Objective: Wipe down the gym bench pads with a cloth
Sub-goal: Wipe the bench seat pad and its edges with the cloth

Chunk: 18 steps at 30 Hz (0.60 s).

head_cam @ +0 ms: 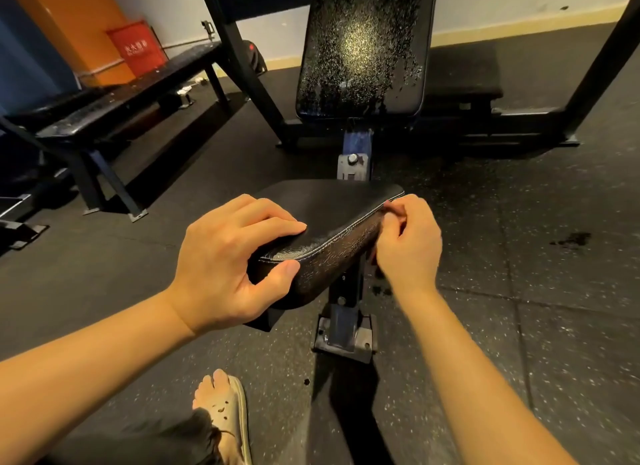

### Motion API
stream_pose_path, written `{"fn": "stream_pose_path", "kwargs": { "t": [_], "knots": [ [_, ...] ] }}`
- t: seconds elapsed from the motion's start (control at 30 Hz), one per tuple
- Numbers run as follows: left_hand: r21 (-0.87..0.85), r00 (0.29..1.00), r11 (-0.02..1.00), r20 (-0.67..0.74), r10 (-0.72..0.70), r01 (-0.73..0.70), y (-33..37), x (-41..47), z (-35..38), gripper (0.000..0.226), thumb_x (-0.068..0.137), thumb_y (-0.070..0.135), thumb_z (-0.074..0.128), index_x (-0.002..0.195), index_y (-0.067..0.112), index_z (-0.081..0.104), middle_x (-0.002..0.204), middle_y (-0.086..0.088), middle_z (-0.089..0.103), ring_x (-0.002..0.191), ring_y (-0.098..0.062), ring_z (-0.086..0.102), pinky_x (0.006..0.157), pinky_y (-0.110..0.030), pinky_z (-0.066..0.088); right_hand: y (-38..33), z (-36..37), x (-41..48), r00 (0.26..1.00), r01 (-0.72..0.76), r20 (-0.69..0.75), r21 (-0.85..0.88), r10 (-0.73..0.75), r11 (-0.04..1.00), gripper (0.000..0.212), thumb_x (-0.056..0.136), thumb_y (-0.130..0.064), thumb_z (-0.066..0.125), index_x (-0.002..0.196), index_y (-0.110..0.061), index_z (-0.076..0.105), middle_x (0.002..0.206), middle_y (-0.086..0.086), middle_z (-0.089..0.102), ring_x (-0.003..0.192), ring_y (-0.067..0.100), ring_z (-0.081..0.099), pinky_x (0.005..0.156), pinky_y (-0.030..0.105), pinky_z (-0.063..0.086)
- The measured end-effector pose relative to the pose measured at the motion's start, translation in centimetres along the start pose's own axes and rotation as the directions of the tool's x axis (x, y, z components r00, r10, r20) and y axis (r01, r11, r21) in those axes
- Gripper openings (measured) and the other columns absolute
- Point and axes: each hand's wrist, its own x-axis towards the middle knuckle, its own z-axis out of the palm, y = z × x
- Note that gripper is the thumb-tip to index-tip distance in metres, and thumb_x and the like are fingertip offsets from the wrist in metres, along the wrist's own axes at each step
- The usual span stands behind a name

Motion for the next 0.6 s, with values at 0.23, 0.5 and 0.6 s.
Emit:
{"fn": "stream_pose_path", "kwargs": {
  "t": [0.23,0.5,0.6],
  "knots": [
    [0.009,1.0,1.0,0.008,-0.011,0.011,0.1,0.0,-0.1,0.044,0.088,0.046,0.051,0.107,0.016,0.077,0.107,0.004,0.071,0.095,-0.017,0.064,0.075,-0.041,0.051,-2.7,-0.1,-2.2,0.996,-0.09,-0.018,0.111,0.093,0.99,0.011,0.095,-0.01,0.054,0.093,-0.017,0.062,0.089,-0.002,0.062,0.082,0.016,0.059,0.074,0.042,0.051],
    [0.001,1.0,1.0,-0.007,0.011,-0.011,-0.1,0.1,0.0,0.044,0.088,0.044,0.052,0.108,0.014,0.077,0.107,0.002,0.072,0.094,-0.019,0.064,0.076,-0.043,0.051,-3.6,-0.3,-3.7,0.989,0.142,-0.047,0.097,-0.138,0.985,0.011,0.094,-0.006,0.053,0.095,-0.01,0.063,0.09,0.0,0.058,0.082,0.02,0.055,0.071,0.035,0.045],
    [0.006,1.0,1.0,-0.009,0.008,-0.008,0.0,0.0,0.0,0.043,0.087,0.045,0.053,0.107,0.015,0.077,0.107,0.003,0.072,0.093,-0.018,0.064,0.075,-0.042,0.051,1.0,0.3,1.2,0.992,-0.123,0.033,-0.046,0.125,0.991,0.012,0.098,-0.011,0.05,0.098,-0.016,0.061,0.099,0.0,0.061,0.091,0.023,0.059,0.071,0.036,0.042]
  ]
}}
